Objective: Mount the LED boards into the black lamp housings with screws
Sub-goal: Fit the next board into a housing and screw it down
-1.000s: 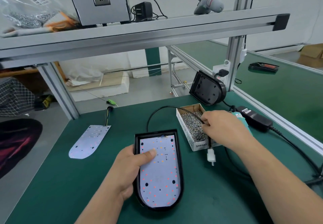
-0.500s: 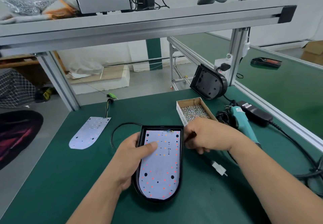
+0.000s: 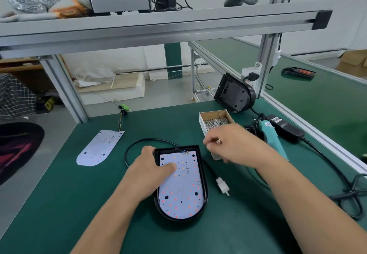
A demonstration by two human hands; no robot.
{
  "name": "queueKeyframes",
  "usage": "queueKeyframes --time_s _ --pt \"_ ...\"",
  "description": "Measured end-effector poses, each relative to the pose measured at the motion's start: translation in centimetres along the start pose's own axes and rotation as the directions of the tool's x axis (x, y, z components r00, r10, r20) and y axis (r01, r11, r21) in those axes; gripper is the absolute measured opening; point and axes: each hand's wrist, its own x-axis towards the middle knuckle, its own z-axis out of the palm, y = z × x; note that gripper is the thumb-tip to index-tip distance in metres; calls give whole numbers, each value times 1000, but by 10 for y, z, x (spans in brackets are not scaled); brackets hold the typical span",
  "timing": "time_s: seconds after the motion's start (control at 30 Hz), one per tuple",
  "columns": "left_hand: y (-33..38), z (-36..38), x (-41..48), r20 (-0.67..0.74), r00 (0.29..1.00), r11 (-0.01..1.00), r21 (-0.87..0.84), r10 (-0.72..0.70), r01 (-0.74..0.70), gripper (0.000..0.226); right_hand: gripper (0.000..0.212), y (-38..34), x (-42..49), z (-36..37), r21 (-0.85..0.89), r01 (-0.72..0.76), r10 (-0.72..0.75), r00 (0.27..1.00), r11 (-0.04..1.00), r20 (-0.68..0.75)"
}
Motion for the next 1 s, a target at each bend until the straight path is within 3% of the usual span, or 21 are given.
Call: queueKeyframes --time_s 0.1,0.2,0.27,0.33,0.43,0.53,0.63,0.73,0.8,0.9,1.0 --pt "5 1 0 -3 1000 991 137 8 -8 44 14 13 -6 -26 22 -58 62 953 998 -298" --pt "4 1 0 6 1000 992 124 13 -14 43 12 46 -18 -49 -222 -304 227 922 927 -315" --pt "3 -1 -2 23 1000 998 62 20 -22 40 41 69 -32 -53 -383 -450 387 892 807 -233" --pt "3 -1 -5 32 999 999 40 27 -29 40 75 84 -45 -51 -435 -498 466 865 750 -187" --pt "4 0 -9 45 999 1000 19 24 -25 58 115 90 -56 -48 -383 -511 492 857 770 -154" --pt "0 -4 -9 18 1000 1000 27 15 -15 86 126 94 -60 -50 -353 -519 497 853 778 -160" --pt "-1 -9 -10 -24 998 997 49 53 -52 90 119 105 -63 -54 -358 -523 534 842 774 -75" --pt "1 -11 -10 -105 989 993 73 105 -98 81 85 111 -64 -53 -309 -504 515 856 806 -51" --pt "6 -11 -11 -234 959 982 132 161 -133 72 69 114 -63 -53 -224 -514 511 856 828 -77" --pt "26 -11 -17 -380 862 941 192 334 -280 47 45 118 -63 -57 69 -520 525 841 851 -132" --pt "57 -5 -15 -276 819 862 223 503 -454 23 38 116 -63 -61 440 -435 549 819 785 -169"
